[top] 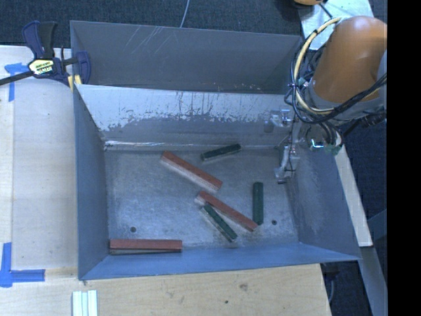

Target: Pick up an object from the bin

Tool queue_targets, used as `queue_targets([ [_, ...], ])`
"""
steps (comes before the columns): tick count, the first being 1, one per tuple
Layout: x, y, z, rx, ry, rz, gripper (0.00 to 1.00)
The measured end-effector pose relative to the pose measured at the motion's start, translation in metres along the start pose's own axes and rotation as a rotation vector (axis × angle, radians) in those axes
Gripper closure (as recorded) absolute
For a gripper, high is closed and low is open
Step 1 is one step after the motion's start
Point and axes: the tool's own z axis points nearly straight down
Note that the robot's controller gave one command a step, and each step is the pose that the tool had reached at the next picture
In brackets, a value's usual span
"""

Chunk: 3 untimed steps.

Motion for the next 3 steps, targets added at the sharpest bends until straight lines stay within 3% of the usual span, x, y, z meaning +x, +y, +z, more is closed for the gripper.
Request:
queue_targets([
  [1, -0.002, 0.0, -0.005, 0.001, -0.008, -0.002, 0.0],
  [2, 0.026, 0.022, 0.054, 0.001, -0.012, 0.018, 0.0],
  [3, 0.004, 0.065, 0.121, 0.0, -0.013, 0.013, 0.0],
])
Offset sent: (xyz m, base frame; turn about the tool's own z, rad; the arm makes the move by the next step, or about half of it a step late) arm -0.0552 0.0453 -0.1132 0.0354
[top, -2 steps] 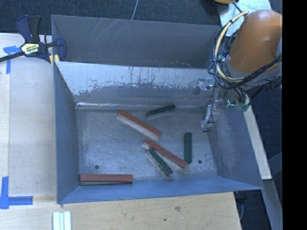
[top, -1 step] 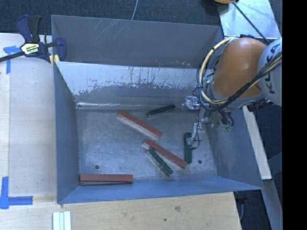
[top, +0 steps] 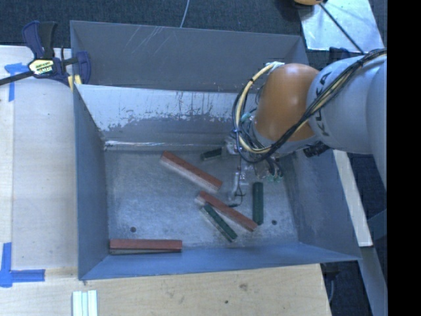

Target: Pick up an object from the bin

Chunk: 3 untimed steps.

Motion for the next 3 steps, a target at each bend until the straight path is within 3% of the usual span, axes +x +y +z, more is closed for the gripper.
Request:
queue_targets([
  [1, 0.032, -0.0099, 0.0127, 0.001, 0.006, 0.137, 1.0],
  [2, 0.032, -0.0096, 0.013, 0.001, 0.006, 0.136, 0.0],
  [3, 0.032, -0.0096, 0.013, 0.001, 0.006, 0.135, 0.0],
])
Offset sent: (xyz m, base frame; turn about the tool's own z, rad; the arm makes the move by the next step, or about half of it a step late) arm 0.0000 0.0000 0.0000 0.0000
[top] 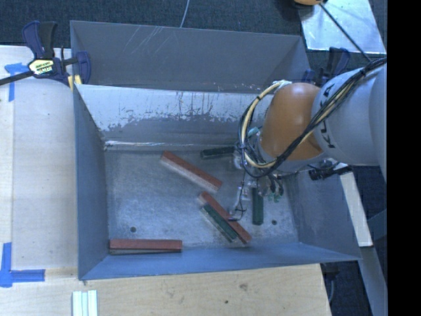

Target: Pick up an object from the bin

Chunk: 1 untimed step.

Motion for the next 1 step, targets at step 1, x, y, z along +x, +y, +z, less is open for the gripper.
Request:
queue_targets([
  [1, -0.0172, -0.0084, 0.0001, 0.0, -0.001, -0.01, 0.0],
])
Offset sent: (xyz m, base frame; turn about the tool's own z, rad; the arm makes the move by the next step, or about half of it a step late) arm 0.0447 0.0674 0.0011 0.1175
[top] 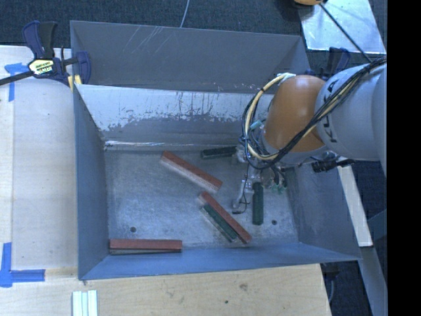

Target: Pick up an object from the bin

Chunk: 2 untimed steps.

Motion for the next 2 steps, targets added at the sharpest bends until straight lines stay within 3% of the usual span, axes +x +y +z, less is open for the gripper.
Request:
queue_targets([
  [1, -0.013, 0.051, -0.001, 0.002, 0.002, 0.098, 0.0],
  [2, 0.004, 0.088, 0.0, 0.0, 0.001, 0.056, 0.0],
])
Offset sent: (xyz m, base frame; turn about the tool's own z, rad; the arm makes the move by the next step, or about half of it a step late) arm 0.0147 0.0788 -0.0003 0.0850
